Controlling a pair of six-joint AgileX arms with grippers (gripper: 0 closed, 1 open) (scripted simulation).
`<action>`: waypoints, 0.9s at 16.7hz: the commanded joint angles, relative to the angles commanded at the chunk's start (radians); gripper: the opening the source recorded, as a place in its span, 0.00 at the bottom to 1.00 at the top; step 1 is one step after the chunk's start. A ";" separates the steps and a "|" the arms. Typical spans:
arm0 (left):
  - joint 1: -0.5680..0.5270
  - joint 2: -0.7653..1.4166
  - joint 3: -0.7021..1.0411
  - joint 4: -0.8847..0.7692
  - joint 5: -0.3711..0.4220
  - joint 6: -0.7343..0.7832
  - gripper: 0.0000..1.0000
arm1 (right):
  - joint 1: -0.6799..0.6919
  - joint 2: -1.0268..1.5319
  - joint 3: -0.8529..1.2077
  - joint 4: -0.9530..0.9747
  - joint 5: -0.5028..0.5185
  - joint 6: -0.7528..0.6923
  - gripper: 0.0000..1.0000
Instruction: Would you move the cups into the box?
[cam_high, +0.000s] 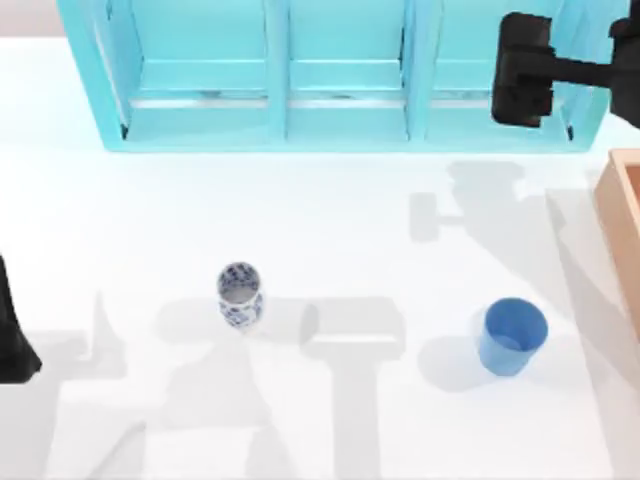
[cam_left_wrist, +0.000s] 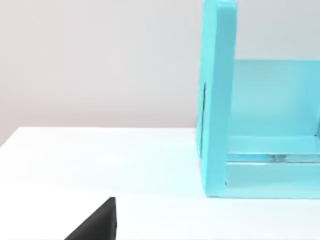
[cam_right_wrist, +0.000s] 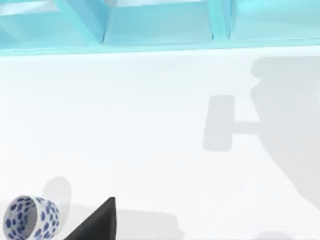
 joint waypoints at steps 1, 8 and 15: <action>0.000 0.000 0.000 0.000 0.000 0.000 1.00 | 0.037 0.101 0.104 -0.061 0.006 0.039 1.00; 0.000 0.000 0.000 0.000 0.000 0.000 1.00 | 0.262 0.745 0.767 -0.444 0.035 0.289 1.00; 0.000 0.000 0.000 0.000 0.000 0.000 1.00 | 0.386 1.120 1.156 -0.665 0.045 0.438 1.00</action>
